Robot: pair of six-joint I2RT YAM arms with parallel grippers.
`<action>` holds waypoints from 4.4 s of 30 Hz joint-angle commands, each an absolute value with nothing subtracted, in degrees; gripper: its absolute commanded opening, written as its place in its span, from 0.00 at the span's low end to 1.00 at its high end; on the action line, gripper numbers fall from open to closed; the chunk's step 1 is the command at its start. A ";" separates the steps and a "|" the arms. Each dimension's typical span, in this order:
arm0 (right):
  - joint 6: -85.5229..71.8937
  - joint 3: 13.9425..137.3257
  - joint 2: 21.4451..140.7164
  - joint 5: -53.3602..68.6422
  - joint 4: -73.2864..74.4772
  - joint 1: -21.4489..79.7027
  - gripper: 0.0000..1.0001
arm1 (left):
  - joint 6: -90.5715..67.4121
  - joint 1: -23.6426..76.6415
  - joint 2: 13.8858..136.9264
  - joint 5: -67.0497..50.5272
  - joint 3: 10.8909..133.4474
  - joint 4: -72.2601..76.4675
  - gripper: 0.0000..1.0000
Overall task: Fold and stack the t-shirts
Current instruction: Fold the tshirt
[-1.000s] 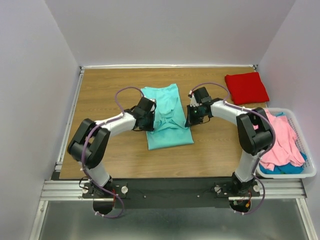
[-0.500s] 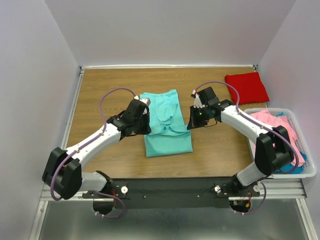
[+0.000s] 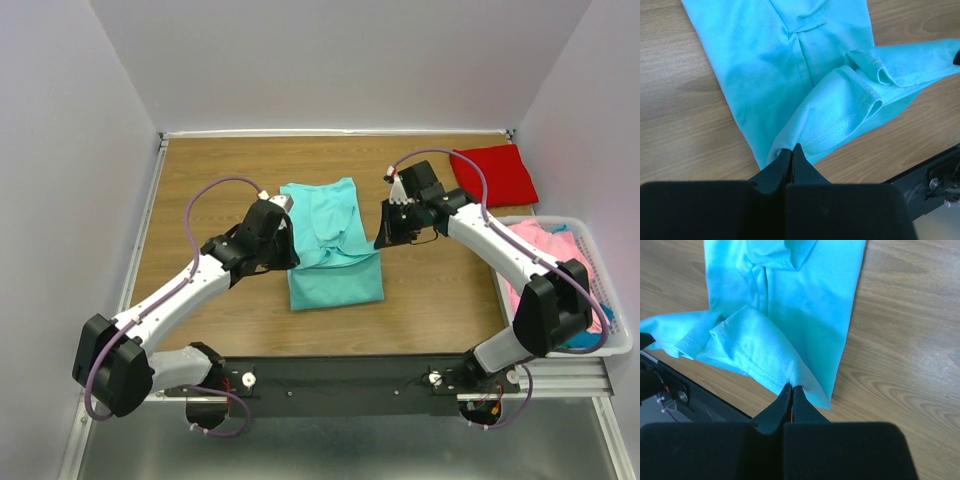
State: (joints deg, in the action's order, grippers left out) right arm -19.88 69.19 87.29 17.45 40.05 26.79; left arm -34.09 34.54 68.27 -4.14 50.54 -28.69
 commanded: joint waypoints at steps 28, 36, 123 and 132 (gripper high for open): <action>-13.80 82.71 104.06 11.87 37.44 26.98 0.01 | -33.84 25.58 73.73 -3.52 43.24 -10.91 0.00; -13.18 79.89 107.75 7.30 32.61 26.98 0.01 | -32.87 24.70 81.64 -3.78 45.08 -7.12 0.00; -41.30 58.01 97.29 -12.21 -1.14 43.59 0.86 | -20.04 23.91 30.93 22.50 32.34 -5.89 0.85; -47.19 60.99 102.91 -12.48 -2.99 43.16 0.88 | -20.04 23.91 31.29 22.50 32.43 -5.89 0.85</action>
State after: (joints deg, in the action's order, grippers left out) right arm -42.96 59.02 99.96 -9.78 -0.86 43.42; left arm -20.71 24.08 31.11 22.04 32.34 -6.94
